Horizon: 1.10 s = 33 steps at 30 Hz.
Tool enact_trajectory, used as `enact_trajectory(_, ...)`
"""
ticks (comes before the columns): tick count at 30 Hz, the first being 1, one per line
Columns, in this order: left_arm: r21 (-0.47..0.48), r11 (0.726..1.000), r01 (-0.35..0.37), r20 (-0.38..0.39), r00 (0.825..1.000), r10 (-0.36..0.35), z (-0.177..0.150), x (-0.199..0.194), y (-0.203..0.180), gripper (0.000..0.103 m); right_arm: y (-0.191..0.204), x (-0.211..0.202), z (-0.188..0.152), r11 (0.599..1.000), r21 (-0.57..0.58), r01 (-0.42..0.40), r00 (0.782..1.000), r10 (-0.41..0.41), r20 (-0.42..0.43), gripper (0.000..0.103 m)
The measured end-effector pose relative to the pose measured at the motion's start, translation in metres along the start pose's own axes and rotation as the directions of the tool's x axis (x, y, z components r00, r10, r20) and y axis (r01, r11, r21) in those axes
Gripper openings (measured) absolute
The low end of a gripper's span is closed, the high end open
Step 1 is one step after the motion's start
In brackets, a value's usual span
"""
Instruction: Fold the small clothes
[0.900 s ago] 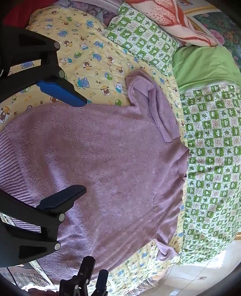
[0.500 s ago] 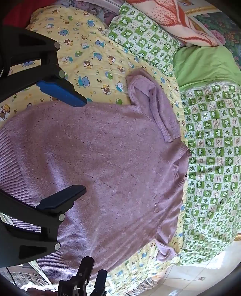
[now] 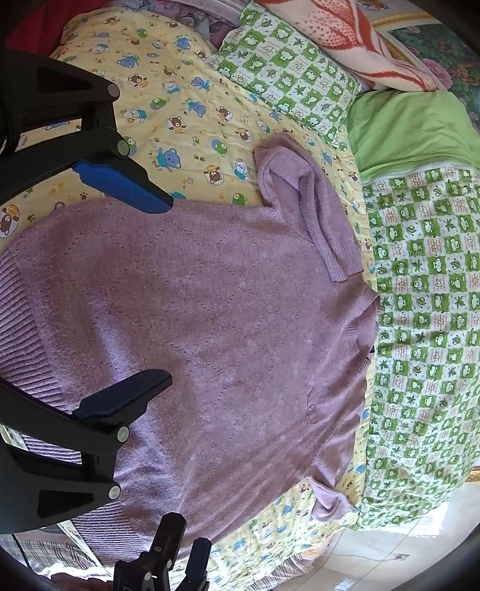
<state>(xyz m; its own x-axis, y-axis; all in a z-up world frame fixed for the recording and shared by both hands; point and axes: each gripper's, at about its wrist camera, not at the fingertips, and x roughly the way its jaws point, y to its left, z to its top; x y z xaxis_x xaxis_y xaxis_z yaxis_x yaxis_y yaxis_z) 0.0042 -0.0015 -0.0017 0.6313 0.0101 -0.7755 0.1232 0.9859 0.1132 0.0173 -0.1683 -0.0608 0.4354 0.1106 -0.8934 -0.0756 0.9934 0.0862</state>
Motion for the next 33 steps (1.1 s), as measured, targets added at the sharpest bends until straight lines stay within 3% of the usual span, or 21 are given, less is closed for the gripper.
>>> enact_trajectory(16, -0.015, 0.999, 0.033, 0.027, 0.999, -0.033, 0.003, 0.005, -0.003, 0.087, -0.005, -0.006, -0.006, 1.000, 0.021, -0.001, 1.000, 0.001, -0.002, 0.086)
enact_trajectory(33, -0.048, 0.997, 0.062, -0.031, 0.997, -0.063, 0.009, 0.021, -0.008, 0.087, -0.021, -0.005, -0.004, 0.997, 0.071, -0.008, 1.000, 0.009, -0.014, 0.086)
